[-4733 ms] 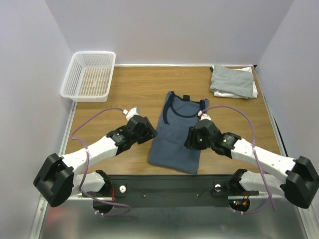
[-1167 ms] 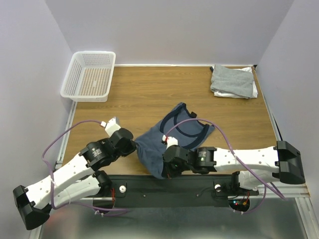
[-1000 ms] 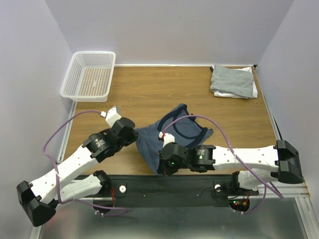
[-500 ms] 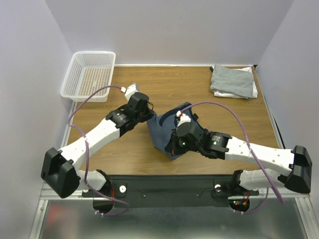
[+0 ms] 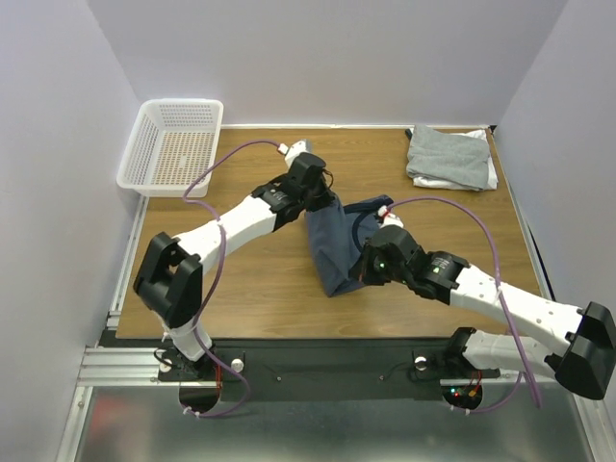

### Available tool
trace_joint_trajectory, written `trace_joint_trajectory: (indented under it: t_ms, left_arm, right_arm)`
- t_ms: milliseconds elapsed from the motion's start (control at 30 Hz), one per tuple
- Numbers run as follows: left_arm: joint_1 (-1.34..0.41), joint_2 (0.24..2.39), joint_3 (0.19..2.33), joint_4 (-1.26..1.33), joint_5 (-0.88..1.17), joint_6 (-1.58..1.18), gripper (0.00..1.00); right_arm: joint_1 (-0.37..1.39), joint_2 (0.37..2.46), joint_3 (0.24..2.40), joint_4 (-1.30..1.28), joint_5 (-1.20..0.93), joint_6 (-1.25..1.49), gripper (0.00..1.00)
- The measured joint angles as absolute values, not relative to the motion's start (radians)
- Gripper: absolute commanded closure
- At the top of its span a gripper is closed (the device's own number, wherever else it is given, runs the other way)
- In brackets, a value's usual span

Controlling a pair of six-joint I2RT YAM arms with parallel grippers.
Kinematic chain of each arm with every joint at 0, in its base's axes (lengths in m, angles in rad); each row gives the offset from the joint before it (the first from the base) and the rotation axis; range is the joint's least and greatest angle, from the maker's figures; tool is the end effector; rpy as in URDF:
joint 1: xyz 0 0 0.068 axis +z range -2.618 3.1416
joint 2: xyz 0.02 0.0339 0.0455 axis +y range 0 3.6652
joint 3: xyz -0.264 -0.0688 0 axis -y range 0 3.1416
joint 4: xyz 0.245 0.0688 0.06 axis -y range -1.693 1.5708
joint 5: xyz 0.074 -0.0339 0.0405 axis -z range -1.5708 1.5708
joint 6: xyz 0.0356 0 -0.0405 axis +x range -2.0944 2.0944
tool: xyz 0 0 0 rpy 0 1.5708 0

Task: Fold and stack the tank tops
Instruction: Fold the tank top

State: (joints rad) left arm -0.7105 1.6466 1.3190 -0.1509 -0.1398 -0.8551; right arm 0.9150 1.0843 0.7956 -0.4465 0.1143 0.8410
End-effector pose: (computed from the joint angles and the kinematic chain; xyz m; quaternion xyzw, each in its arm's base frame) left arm 0.2975 -0.2495 0.3044 -0.0978 0.8476 -0.3231 0.4094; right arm 0.1432 0.1795 0.2613 -0.0106 0.9127 0.2784 0.2989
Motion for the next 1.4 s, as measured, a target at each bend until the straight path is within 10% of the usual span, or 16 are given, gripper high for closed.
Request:
trace_joint_trajectory:
  t_ms: [333, 967, 1400]
  left_arm:
    - [-0.707, 1.698, 1.328, -0.126, -0.127, -0.857, 1.00]
    - [-0.266, 1.096, 0.772, -0.222, -0.121, -0.822, 1.00]
    - [-0.081, 1.056, 0.846, -0.268, -0.052, -0.743, 1.00]
  right_arm:
    - [0.865, 1.091, 0.777, -0.445, 0.027, 0.821, 0.99]
    - [1.207, 1.647, 1.188, -0.275, -0.031, 0.826, 1.00]
    - [1.224, 1.758, 1.394, -0.260, -0.072, 0.797, 1.00]
